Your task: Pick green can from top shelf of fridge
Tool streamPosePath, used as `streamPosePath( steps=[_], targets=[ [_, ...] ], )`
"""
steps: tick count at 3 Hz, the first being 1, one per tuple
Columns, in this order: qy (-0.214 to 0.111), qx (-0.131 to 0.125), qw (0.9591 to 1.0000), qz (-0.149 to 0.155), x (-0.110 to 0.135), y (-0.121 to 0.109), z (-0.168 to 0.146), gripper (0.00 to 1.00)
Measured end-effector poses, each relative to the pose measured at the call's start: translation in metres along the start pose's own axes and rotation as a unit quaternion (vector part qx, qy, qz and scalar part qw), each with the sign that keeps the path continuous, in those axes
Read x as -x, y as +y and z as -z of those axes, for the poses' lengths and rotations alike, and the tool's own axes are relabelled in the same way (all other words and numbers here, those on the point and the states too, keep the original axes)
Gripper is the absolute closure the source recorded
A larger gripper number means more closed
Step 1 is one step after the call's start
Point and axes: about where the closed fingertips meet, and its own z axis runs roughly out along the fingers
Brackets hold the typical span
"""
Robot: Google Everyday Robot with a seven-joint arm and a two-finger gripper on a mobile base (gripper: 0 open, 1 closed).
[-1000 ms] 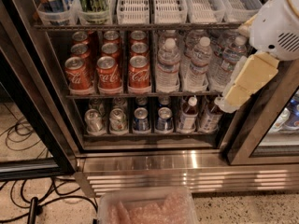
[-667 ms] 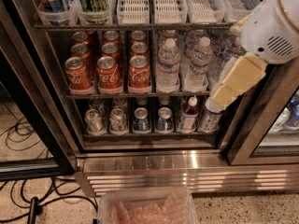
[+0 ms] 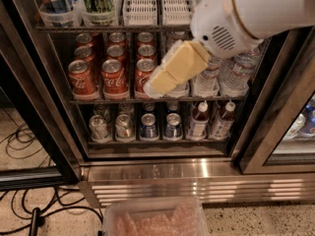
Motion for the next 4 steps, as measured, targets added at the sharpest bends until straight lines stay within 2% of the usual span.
streamPosePath(
  steps=[1, 2, 3, 4],
  targets=[
    [-0.05, 0.017, 0.9982, 0.028, 0.056, 0.023, -0.012, 0.0],
    [-0.05, 0.017, 0.9982, 0.028, 0.056, 0.023, -0.012, 0.0],
    [-0.084, 0.003, 0.9963, 0.017, 0.071, 0.028, -0.015, 0.0],
    [-0.135, -0.014, 0.9907, -0.008, 0.101, 0.048, -0.032, 0.0]
  ],
)
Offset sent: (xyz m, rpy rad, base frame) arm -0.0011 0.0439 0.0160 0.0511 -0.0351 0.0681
